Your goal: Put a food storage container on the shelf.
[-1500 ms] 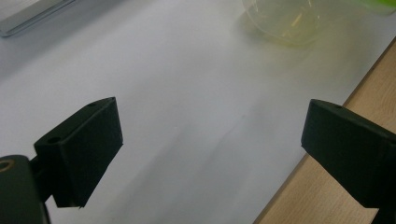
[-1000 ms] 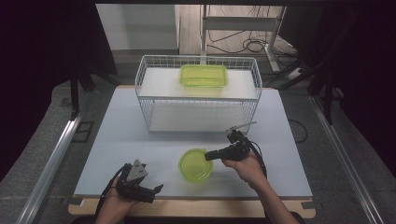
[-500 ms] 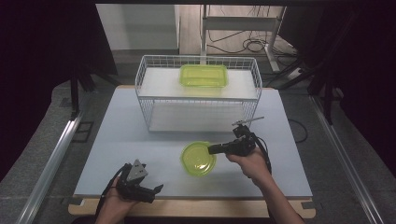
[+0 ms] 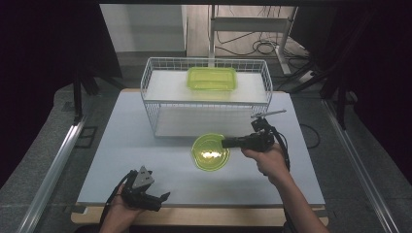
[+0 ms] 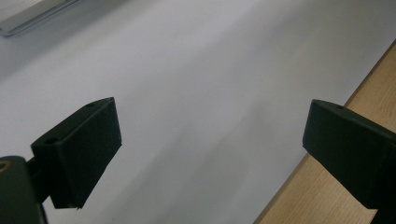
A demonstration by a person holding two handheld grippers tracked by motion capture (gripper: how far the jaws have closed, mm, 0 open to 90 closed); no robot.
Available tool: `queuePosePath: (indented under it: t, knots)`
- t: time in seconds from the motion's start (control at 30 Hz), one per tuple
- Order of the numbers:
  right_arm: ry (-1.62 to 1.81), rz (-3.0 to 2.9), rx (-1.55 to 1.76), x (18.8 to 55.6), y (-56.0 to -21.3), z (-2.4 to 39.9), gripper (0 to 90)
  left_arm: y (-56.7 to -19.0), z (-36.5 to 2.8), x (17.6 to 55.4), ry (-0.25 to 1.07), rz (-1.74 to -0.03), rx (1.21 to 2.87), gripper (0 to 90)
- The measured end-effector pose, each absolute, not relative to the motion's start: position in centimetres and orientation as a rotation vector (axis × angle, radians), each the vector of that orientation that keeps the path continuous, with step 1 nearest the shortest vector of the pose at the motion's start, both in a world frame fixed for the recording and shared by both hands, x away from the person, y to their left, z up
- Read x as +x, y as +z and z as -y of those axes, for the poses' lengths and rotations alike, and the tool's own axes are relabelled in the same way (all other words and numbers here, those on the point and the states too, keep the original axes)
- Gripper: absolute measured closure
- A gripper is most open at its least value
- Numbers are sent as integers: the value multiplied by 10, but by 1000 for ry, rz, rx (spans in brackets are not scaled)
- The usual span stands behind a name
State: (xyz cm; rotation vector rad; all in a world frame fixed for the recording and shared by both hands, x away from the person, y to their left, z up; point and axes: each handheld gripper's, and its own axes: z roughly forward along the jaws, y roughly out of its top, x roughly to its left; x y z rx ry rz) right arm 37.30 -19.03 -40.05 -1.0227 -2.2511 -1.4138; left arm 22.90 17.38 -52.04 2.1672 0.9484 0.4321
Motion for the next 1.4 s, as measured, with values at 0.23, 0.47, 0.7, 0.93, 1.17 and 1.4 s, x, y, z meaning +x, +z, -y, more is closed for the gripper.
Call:
queuePosePath:
  t: [0.23, 0.47, 0.7, 0.93, 1.17, 1.4]
  knots:
    - [-1446, 2257, -1030, 379, -381, 192, 819, -520, -174, 229, 423, -957, 2154, 34]
    - [-1469, 2250, -1036, 385, -361, 194, 820, -521, -175, 230, 424, -961, 2153, 31]
    - [-1512, 2242, -1049, 393, -339, 197, 820, -521, -175, 230, 424, -962, 2154, 31]
    - [-1547, 2224, -1067, 404, -320, 197, 820, -522, -174, 230, 422, -962, 2159, 32]
    - [-1574, 2225, -1087, 415, -302, 192, 820, -522, -174, 230, 423, -965, 2155, 33]
    - [-1622, 2215, -1127, 428, -283, 188, 819, -522, -173, 230, 415, -963, 2158, 33]
